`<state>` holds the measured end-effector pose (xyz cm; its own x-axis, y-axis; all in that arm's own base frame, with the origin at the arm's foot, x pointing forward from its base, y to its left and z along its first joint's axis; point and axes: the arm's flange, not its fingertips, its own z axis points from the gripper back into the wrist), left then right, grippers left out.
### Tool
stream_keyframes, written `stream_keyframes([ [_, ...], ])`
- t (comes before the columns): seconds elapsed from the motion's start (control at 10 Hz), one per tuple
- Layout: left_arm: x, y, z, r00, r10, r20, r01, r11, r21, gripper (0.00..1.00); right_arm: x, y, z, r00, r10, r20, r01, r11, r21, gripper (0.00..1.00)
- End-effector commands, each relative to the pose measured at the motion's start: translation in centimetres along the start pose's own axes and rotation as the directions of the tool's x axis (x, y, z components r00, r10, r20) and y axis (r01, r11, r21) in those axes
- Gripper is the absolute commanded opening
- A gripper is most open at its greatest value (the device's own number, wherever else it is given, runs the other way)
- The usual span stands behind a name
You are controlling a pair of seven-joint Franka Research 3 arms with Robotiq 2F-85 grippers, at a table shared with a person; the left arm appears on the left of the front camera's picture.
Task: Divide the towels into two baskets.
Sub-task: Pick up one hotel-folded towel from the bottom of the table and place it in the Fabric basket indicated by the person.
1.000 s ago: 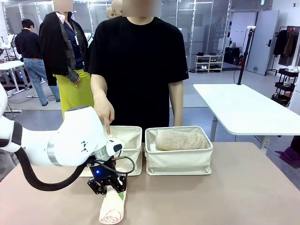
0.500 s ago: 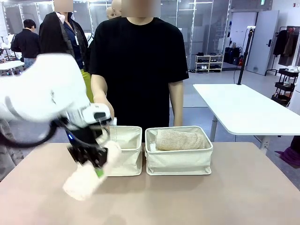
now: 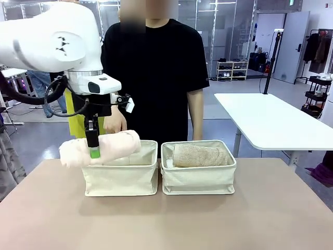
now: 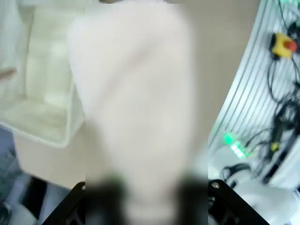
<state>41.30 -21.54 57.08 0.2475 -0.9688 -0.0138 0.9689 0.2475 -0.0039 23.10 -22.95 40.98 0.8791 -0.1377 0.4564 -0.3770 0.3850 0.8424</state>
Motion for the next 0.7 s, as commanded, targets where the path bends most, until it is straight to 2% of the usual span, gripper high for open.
stream_keyframes([
  [0.0,-0.2,2.7,1.6,0.983,-0.155,-0.099,0.156,0.988,0.006,0.35,-0.1,0.3,0.1,1.0,0.011,0.007,-0.011,1.0,0.004,1.0],
  [0.1,0.0,2.0,1.9,0.985,-0.171,-0.023,0.17,0.985,-0.041,0.35,-0.1,0.3,0.1,1.0,0.011,0.007,-0.011,1.0,0.004,1.0],
  [0.2,0.4,1.7,-0.1,0.994,-0.106,-0.03,0.106,0.994,-0.007,0.35,-0.1,0.3,0.1,1.0,0.011,0.007,-0.011,1.0,0.004,1.0],
  [0.3,0.4,1.7,-0.1,0.994,-0.106,-0.03,0.106,0.994,-0.007,0.35,-0.1,0.3,0.1,1.0,0.011,0.007,-0.011,1.0,0.004,1.0],
  [0.4,0.7,2.6,0.3,0.986,-0.163,-0.033,0.163,0.986,-0.017,0.41,-0.1,0.3,0.1,1.0,0.011,0.007,-0.011,1.0,0.004,1.0],
  [0.6,0.4,4.7,-1.0,0.961,-0.268,-0.068,0.274,0.956,0.102,0.41,-0.1,0.3,0.1,1.0,0.011,0.007,-0.011,1.0,0.004,1.0],
])
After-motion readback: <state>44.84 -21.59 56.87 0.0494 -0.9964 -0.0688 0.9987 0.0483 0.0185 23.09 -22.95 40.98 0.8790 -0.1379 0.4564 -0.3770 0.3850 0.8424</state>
